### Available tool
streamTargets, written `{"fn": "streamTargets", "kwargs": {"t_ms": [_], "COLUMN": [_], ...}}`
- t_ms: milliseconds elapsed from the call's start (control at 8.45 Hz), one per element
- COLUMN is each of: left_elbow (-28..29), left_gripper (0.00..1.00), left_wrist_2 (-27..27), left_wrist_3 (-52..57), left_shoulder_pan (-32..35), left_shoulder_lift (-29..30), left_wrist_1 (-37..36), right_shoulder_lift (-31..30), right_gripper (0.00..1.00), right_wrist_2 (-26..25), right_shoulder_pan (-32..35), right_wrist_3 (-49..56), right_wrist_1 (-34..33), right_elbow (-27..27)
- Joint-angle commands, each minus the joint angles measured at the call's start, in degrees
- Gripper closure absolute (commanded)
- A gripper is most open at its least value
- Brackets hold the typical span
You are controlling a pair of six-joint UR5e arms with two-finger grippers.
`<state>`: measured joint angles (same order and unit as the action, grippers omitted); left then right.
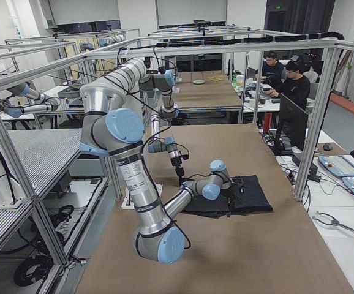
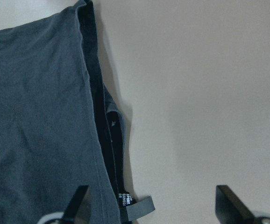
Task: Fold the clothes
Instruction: 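Move the right gripper down to the other near corner of the shirt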
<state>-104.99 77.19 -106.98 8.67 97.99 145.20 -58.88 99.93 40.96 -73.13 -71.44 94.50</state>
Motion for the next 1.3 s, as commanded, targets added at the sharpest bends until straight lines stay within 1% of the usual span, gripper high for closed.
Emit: {"fn": "streamTargets", "kwargs": {"t_ms": [0, 118, 237, 473, 591, 710, 828, 946, 1183], "left_elbow": [-0.30, -0.39, -0.56, -0.47, -0.47, -0.39, -0.21, -0.21, -0.04], "left_gripper": [0.89, 1.00, 1.00, 1.00, 1.00, 1.00, 1.00, 1.00, 1.00], "left_wrist_2": [0.15, -0.02, -0.03, -0.03, -0.11, -0.11, -0.11, -0.11, -0.11], "left_wrist_3": [0.01, 0.01, 0.01, 0.01, 0.01, 0.10, 0.10, 0.10, 0.10], "left_shoulder_pan": [-0.15, -0.06, -0.06, -0.06, -0.06, -0.06, -0.06, -0.15, -0.06], "left_shoulder_lift": [0.54, 0.54, 0.45, 0.45, 0.45, 0.45, 0.45, 0.45, 0.36], "left_wrist_1": [-0.01, 0.08, 0.08, 0.08, 0.08, 0.08, -0.01, -0.01, -0.01], "right_shoulder_lift": [-0.62, -0.71, -1.06, -3.07, -5.44, -7.64, -9.14, -9.50, -10.29], "right_gripper": [0.06, 0.06, 0.06, 0.06, 0.06, 0.08, 0.09, 0.09, 0.11], "right_wrist_2": [0.00, 0.00, 0.00, -0.44, -0.79, -2.36, -6.46, -10.59, -17.11], "right_shoulder_pan": [0.00, 0.00, -0.09, -2.62, -4.90, -7.71, -11.39, -15.17, -20.72], "right_wrist_3": [0.00, 0.00, -0.26, -6.82, -11.29, -18.82, -26.55, -30.89, -35.06], "right_wrist_1": [0.07, 0.07, 0.07, 0.16, 0.16, 0.16, 0.16, 0.25, 1.73], "right_elbow": [0.42, 0.51, 1.12, 3.75, 6.90, 10.06, 12.62, 13.16, 12.73]}}
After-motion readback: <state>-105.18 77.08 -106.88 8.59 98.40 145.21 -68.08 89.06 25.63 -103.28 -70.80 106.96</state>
